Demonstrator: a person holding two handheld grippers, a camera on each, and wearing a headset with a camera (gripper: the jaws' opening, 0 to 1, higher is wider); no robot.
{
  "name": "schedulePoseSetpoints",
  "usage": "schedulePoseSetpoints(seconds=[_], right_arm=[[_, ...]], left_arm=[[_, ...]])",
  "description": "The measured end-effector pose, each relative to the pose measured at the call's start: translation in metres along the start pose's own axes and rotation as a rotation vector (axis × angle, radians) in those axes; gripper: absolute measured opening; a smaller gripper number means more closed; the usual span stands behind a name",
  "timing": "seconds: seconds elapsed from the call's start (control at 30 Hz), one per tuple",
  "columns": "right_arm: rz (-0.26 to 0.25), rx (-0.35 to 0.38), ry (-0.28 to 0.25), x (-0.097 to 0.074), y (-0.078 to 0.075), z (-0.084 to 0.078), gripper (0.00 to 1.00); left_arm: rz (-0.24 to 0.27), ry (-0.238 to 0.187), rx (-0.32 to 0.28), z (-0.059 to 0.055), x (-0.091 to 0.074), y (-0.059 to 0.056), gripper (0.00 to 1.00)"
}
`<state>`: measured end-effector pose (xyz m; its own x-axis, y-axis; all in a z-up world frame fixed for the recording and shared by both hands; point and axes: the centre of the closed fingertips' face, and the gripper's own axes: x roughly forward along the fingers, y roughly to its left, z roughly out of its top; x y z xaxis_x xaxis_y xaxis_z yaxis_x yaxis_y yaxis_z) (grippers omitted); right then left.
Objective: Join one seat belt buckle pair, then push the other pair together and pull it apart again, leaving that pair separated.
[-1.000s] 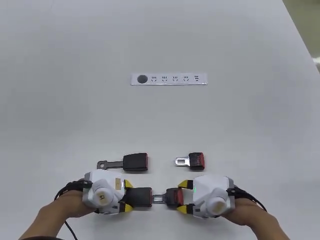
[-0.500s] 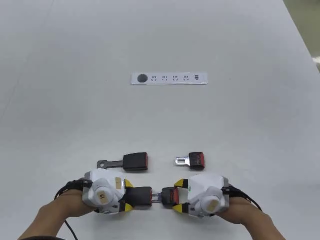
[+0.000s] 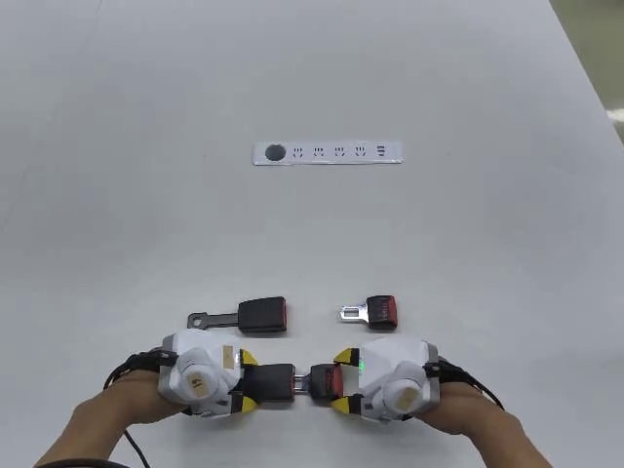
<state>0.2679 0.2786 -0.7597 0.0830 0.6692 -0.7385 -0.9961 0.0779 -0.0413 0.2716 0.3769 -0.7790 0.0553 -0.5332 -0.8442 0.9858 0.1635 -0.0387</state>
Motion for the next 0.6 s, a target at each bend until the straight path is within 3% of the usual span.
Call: schedulePoseSetpoints(seconds=[0.6], right_arm=[[0.035, -0.031, -0.002, 0.0061, 0.0018, -0.0009, 0.27]], left_arm=[[-0.004, -0.001, 0.014, -0.0012, 0.0012, 0.0006, 0.31]])
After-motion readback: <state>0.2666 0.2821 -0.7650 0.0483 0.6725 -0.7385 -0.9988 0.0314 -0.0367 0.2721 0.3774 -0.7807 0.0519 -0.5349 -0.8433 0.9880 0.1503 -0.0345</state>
